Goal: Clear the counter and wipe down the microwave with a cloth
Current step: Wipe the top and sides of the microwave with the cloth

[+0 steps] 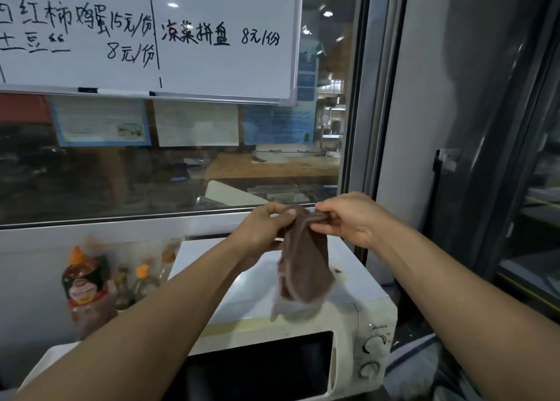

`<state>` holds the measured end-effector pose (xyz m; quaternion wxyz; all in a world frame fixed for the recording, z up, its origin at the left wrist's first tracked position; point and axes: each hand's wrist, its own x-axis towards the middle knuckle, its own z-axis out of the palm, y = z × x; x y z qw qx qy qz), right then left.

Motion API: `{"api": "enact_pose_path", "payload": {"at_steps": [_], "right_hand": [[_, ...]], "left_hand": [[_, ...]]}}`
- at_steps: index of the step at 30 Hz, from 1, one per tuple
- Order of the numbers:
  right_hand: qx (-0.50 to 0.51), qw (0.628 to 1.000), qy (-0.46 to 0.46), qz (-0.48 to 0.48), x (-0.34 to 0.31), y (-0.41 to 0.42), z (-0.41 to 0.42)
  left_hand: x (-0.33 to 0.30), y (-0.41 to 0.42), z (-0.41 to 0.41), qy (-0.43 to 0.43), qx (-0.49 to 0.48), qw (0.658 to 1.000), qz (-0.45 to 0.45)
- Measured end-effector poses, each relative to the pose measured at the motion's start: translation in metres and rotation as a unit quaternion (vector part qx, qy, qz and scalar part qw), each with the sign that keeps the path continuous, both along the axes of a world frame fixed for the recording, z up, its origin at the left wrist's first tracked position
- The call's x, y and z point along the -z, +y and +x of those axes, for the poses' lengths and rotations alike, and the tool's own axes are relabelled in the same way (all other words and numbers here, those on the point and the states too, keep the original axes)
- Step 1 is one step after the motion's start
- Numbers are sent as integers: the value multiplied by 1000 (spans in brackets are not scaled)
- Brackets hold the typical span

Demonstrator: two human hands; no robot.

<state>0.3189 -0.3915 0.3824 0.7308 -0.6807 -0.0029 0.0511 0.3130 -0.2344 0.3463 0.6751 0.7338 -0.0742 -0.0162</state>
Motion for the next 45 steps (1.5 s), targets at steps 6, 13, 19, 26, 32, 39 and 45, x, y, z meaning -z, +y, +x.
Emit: {"api": "enact_pose_path", "payload": {"at_steps": [6,13,19,26,32,39,45], "right_hand": [[16,995,-81,-54,5,-16,10],[-152,984,14,-91,51,-55,29],[-113,992,28,39,68,-79,53],[30,987,-102,-117,75,-98,98],[9,973,-80,-215,119,-121,103],[80,901,-44,-424,153,-124,76],[203,712,-172,-650,155,-105,47]], "left_hand": [[5,-15,10,-3,-26,1000,16],[0,-26,29,35,-6,997,-67],[15,-32,55,1,-89,994,61],[29,-60,93,-43,-104,991,78],[80,-72,94,-4,-74,984,162],[125,-83,76,78,-38,972,218],[124,-88,65,-42,-43,911,407]]}}
